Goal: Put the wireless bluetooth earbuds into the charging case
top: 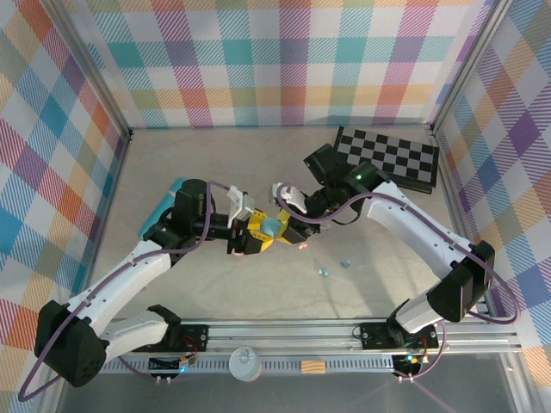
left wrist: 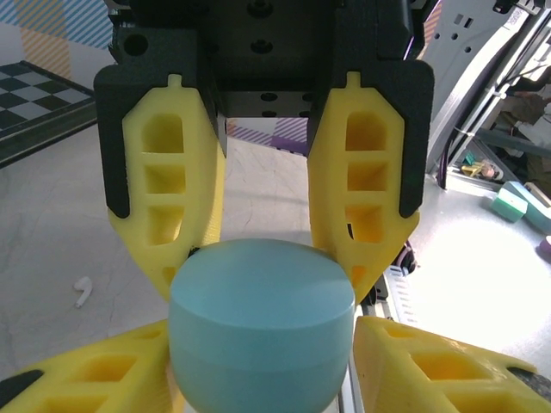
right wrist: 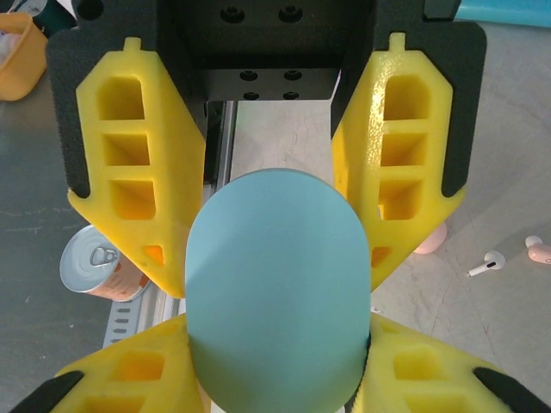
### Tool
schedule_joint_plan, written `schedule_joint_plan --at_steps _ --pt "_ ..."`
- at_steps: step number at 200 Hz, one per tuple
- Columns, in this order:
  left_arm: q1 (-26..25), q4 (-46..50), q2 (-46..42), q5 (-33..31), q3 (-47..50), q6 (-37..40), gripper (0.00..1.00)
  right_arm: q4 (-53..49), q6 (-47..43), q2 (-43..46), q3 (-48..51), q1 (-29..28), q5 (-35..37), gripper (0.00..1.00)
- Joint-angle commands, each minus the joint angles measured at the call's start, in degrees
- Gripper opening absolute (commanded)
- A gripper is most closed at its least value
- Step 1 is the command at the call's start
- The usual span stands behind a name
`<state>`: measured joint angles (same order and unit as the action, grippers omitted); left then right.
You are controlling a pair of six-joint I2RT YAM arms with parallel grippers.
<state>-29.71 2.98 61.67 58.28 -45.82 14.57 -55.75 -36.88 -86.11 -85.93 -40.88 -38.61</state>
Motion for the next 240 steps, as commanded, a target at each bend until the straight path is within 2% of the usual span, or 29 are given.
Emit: schedule_joint_plan --at_steps 1,37,52,78,102,141,240 --pt "0.1 -3.4 -0.1 2.5 -1.3 0.3 0.56 -0.6 -0.7 -1.3 -0.9 0.2 -1.4 0.19" --pt "0.1 -2.3 -0.1 2.3 -1.2 1.8 0.61 -1.2 -1.3 -1.2 -1.0 0.2 -3.4 0.19" --pt "0.1 -2.2 -0.2 2.5 -1.3 2.0 0.60 -1.0 -1.1 -1.2 -1.0 0.2 -3.1 0.19" --pt "0.1 -1.2 -0.1 3.0 -1.4 3.0 0.54 -0.7 -0.9 -0.8 -1.0 0.2 -3.0 0.19" --pt "0.1 -0.8 -0.2 2.7 -1.4 3.5 0.57 0.5 -0.8 0.2 -0.5 0.2 -3.9 0.19" --pt "0.1 -0.7 -0.4 2.4 -1.3 3.5 0.57 1.1 -0.5 1.5 0.0 0.2 -4.1 0.19" --pt "0.1 -1.3 -0.2 2.8 -1.7 2.9 0.45 1.0 -0.2 0.9 0.1 0.2 -3.7 0.19"
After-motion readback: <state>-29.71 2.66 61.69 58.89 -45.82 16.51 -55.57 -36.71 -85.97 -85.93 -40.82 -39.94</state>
